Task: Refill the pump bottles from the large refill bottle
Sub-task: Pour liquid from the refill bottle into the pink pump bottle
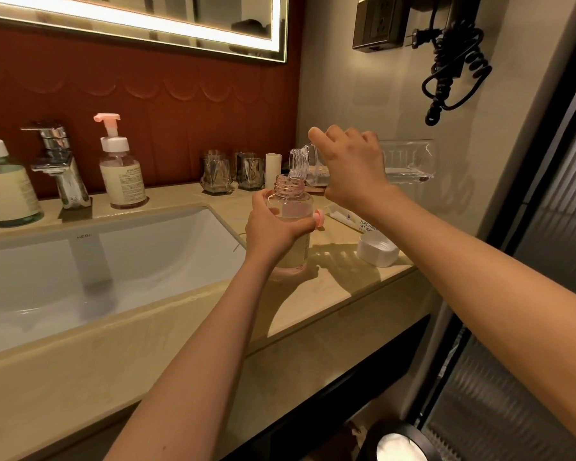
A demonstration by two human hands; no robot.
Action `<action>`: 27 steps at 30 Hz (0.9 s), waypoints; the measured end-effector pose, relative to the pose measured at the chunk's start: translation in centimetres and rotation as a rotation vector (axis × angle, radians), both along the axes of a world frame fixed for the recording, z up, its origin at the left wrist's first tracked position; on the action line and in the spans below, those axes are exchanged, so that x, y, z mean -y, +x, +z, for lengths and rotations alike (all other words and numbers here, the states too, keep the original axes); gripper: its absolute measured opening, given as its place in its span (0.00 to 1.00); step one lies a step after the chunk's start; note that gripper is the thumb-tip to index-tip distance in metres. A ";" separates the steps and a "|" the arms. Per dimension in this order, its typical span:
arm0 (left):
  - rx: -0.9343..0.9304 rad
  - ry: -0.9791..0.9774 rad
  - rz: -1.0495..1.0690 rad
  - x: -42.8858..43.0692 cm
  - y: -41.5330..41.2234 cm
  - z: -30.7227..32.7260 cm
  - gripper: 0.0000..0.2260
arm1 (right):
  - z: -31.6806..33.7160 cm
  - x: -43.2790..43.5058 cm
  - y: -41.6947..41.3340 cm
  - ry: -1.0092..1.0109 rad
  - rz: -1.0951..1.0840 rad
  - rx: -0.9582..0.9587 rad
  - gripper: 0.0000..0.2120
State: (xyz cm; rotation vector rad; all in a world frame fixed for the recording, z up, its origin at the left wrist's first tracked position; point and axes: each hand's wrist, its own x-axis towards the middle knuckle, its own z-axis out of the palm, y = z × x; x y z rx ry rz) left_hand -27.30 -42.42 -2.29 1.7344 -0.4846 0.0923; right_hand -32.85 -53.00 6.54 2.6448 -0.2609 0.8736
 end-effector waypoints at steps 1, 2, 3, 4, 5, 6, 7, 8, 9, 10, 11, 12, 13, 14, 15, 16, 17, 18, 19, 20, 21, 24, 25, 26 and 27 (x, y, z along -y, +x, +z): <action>-0.002 -0.001 -0.001 0.0 0.0 0.0 0.43 | 0.0 0.0 0.0 0.000 0.001 0.001 0.33; -0.002 -0.001 -0.002 0.0 0.0 0.0 0.43 | 0.0 0.0 0.0 0.002 0.002 0.001 0.33; 0.000 0.000 -0.002 0.0 0.0 0.0 0.43 | 0.0 0.0 0.0 0.004 0.003 0.000 0.33; 0.001 0.000 -0.002 0.0 0.0 0.0 0.43 | -0.1 0.0 0.0 0.004 0.002 0.000 0.33; 0.001 0.001 -0.001 0.0 0.0 0.0 0.43 | -0.1 0.0 0.0 0.003 0.000 0.000 0.33; 0.000 0.002 -0.001 0.0 0.0 0.0 0.43 | -0.1 0.0 0.1 0.001 -0.002 0.001 0.34; -0.002 0.002 -0.002 0.0 0.0 0.0 0.43 | -0.1 0.0 0.1 0.000 -0.004 0.002 0.34; -0.002 0.002 -0.003 0.0 0.0 0.0 0.43 | -0.1 0.0 0.1 -0.002 -0.005 0.003 0.34; -0.002 0.002 -0.004 0.0 0.0 0.0 0.43 | -0.1 0.0 0.1 -0.001 -0.004 0.005 0.34; 0.000 0.003 -0.003 0.0 0.0 0.0 0.43 | 0.0 0.1 0.1 0.002 -0.003 0.005 0.34; 0.002 0.002 -0.002 0.0 0.0 0.0 0.43 | 0.0 0.0 0.1 0.003 -0.003 0.006 0.34; 0.003 0.003 -0.001 0.0 0.0 0.0 0.43 | 0.0 0.1 0.1 0.003 -0.003 0.008 0.33; 0.003 0.003 0.000 0.0 0.0 0.0 0.43 | 0.0 0.1 0.1 0.001 -0.002 0.009 0.33; 0.001 0.003 0.000 0.0 0.0 0.0 0.43 | 0.0 0.0 0.1 -0.001 -0.001 0.010 0.33; 0.000 0.003 -0.001 0.0 0.0 0.0 0.43 | 0.0 0.0 0.1 -0.001 0.001 0.012 0.33; -0.001 0.003 -0.001 0.0 0.0 0.0 0.43 | 0.0 0.0 0.1 0.001 0.004 0.013 0.33; -0.001 0.003 -0.001 0.0 0.0 0.0 0.43 | 0.0 0.0 0.1 0.003 0.005 0.014 0.32; 0.000 0.003 -0.001 0.0 0.0 0.0 0.43 | -0.1 0.0 0.1 0.004 0.006 0.015 0.32; 0.000 0.003 -0.001 0.0 0.0 0.0 0.43 | -0.1 0.0 0.1 0.004 0.006 0.015 0.32; 0.000 0.004 -0.002 0.0 0.0 0.0 0.43 | -0.1 0.1 0.1 0.005 0.005 0.014 0.32; -0.001 0.005 -0.003 0.0 0.0 0.0 0.43 | -0.1 0.1 0.1 0.005 0.004 0.013 0.33; -0.004 0.005 -0.002 0.0 0.0 0.0 0.43 | -0.1 0.0 0.1 0.001 0.003 0.010 0.33; -0.005 0.005 -0.002 0.0 0.0 0.0 0.43 | 0.0 0.0 0.1 0.000 0.003 0.009 0.33; -0.005 0.006 -0.004 0.0 0.0 0.0 0.43 | 0.0 0.0 0.1 0.001 0.003 0.009 0.33; -0.004 0.007 -0.004 0.0 0.0 0.1 0.44 | 0.0 0.0 0.1 0.002 0.004 0.009 0.33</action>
